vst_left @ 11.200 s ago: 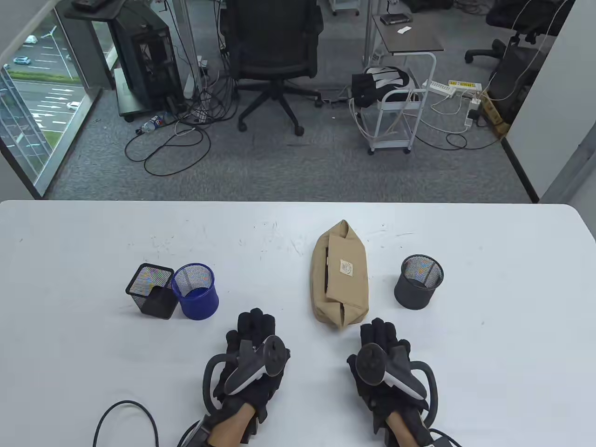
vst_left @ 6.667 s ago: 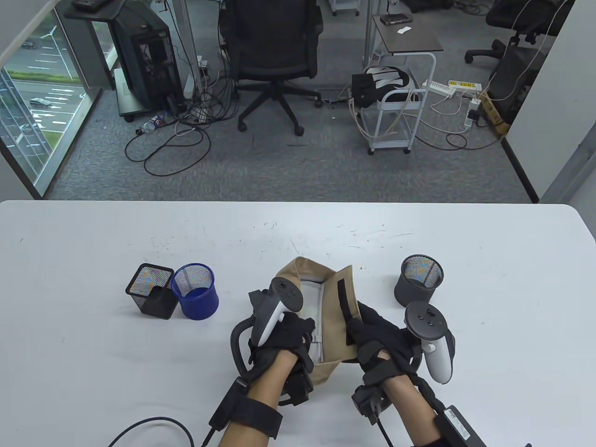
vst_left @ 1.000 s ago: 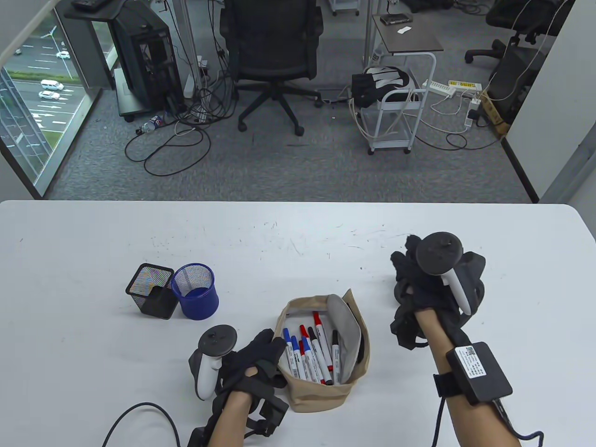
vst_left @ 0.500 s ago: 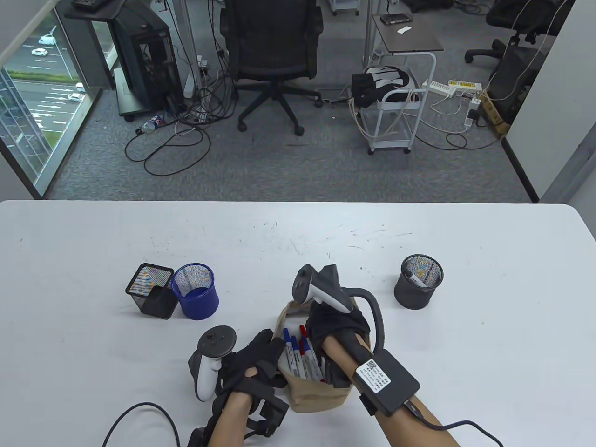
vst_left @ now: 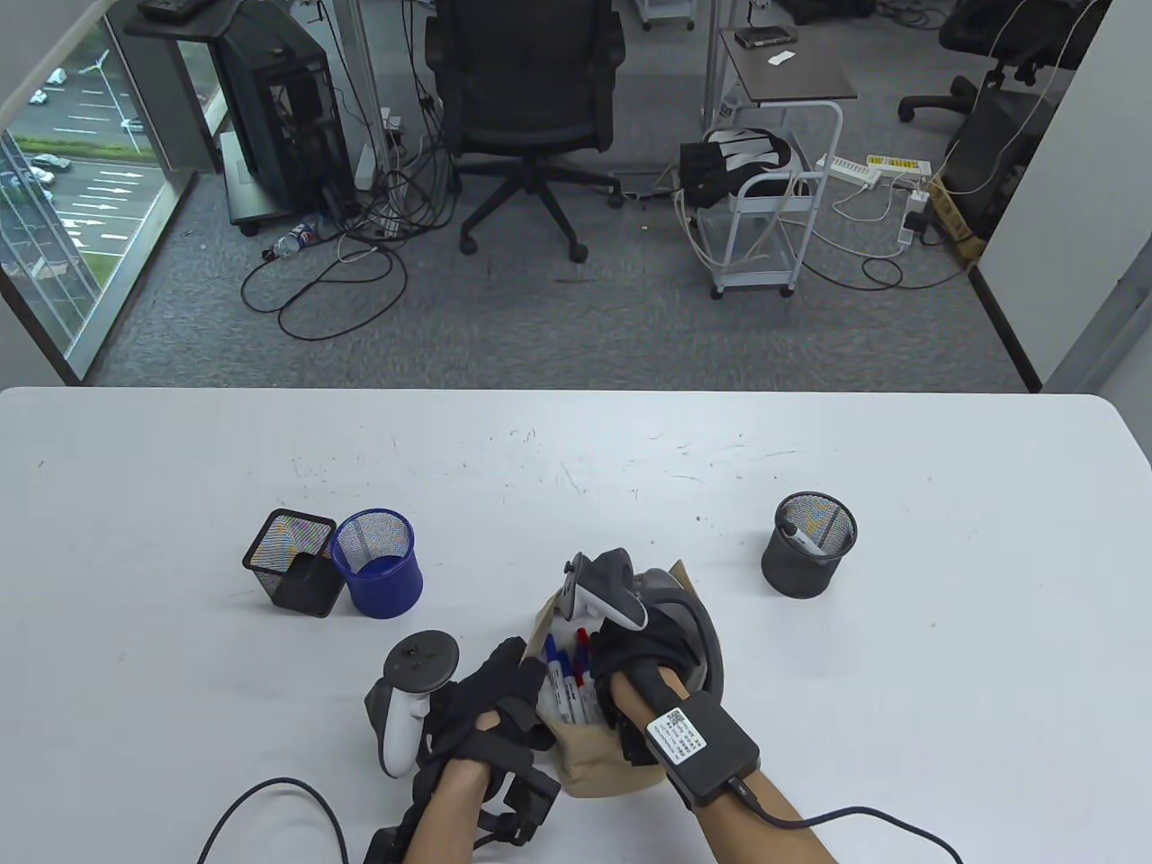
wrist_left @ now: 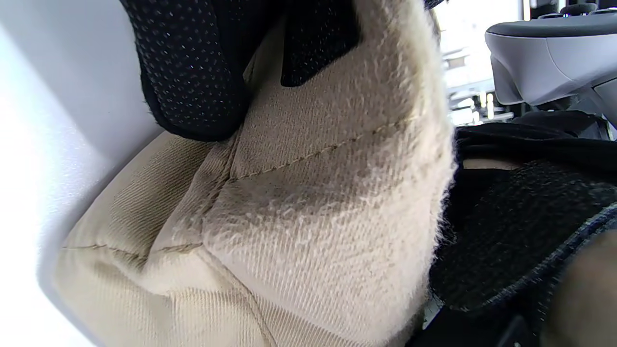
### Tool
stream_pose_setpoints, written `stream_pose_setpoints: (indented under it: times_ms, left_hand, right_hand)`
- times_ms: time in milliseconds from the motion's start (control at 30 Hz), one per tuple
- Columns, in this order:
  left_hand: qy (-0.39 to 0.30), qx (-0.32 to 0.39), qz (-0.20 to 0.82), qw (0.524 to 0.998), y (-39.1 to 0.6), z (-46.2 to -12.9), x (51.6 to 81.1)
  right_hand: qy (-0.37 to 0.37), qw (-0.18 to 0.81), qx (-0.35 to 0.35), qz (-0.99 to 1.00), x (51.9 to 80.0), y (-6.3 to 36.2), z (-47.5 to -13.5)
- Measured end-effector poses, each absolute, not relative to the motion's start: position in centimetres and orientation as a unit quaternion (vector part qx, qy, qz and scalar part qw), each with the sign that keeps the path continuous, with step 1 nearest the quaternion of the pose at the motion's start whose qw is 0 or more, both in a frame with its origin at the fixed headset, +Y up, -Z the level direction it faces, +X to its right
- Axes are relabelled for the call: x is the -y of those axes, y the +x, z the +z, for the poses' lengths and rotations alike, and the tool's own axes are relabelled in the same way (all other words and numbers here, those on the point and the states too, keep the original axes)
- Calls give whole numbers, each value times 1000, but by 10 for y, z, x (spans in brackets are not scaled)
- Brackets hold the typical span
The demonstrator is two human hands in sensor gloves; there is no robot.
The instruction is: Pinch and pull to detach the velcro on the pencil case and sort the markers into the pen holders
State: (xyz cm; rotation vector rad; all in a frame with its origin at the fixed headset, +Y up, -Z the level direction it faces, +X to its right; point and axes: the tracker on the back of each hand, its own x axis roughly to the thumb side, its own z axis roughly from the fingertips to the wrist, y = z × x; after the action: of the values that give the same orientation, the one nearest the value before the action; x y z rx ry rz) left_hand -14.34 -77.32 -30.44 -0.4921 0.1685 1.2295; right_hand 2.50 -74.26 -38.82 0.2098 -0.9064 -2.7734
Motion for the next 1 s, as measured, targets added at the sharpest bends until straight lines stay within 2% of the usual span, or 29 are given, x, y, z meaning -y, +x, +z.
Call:
stream_pose_setpoints:
  times_ms: [67, 167, 333, 400, 500, 600, 700, 767, 867, 1000]
  left_hand:
    - [-228, -78, 570, 785, -143, -304, 773]
    - [-229, -73, 573, 784, -142, -304, 772]
    - [-225, -71, 569, 788, -141, -303, 770]
    - [-226, -74, 571, 786, -142, -302, 771]
    - [-227, -75, 573, 784, -142, -303, 772]
    - [-227, -74, 569, 787, -141, -303, 772]
    - [-228, -74, 570, 786, -141, -303, 772]
    - [-229, -75, 570, 785, -141, -303, 772]
    - [-229, -76, 571, 785, -142, -303, 772]
    - [-229, -74, 566, 788, -140, -303, 771]
  right_hand:
    - [68, 98, 310, -943, 742, 25, -388]
    - [42, 43, 279, -958, 721, 24, -385]
    - [-17, -112, 155, -981, 642, 37, -374]
    - [-47, -194, 95, -975, 618, 57, -373]
    - [-33, -317, 45, -947, 593, 103, -378]
    - [18, -385, -34, -922, 576, 154, -385]
    - [71, -361, -105, -924, 570, 192, -389]
    - [110, -311, -145, -933, 575, 214, -392]
    - [157, -251, -163, -941, 594, 238, -398]
    - [204, -229, -142, -941, 626, 261, -405]
